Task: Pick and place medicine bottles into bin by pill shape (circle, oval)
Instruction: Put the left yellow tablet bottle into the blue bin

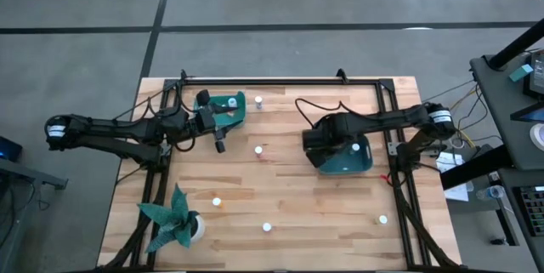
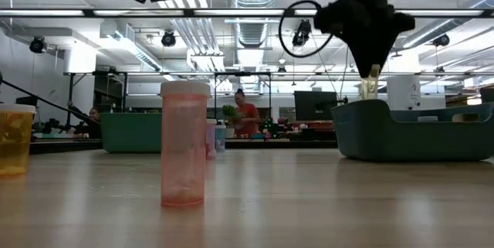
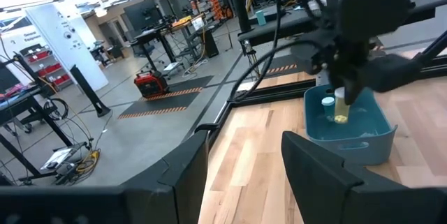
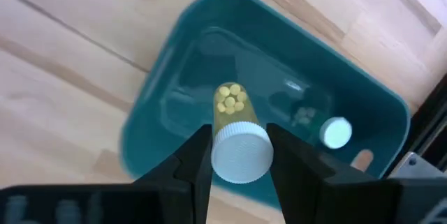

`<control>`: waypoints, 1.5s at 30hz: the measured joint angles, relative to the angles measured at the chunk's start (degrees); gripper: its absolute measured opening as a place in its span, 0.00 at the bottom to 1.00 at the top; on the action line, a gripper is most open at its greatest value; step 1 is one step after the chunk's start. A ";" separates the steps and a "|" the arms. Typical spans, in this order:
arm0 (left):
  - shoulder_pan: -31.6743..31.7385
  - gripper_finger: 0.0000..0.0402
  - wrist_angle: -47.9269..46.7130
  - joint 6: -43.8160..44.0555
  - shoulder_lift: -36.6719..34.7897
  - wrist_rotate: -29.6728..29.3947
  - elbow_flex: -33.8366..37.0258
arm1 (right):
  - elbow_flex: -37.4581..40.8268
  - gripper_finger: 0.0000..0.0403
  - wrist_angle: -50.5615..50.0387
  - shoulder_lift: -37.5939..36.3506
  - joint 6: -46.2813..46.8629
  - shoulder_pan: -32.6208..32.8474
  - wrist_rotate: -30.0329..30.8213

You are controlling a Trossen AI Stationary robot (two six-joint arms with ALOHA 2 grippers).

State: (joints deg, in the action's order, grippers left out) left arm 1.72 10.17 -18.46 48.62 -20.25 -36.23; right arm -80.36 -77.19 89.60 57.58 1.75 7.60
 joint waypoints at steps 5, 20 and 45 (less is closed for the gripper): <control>-0.01 0.41 0.00 0.02 0.00 0.00 0.00 | 4.54 0.29 4.56 0.00 -2.41 -1.82 -0.07; 0.00 0.41 -0.01 0.02 0.00 0.00 0.00 | 11.25 0.30 12.69 0.07 -6.18 -5.17 -0.48; -0.01 0.41 0.00 0.02 0.02 0.00 0.00 | 15.02 0.38 18.28 0.07 -6.85 -5.17 -0.44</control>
State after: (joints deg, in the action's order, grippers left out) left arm 1.71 10.17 -18.44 48.64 -20.25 -36.23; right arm -65.34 -58.92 89.67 50.73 -3.42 7.16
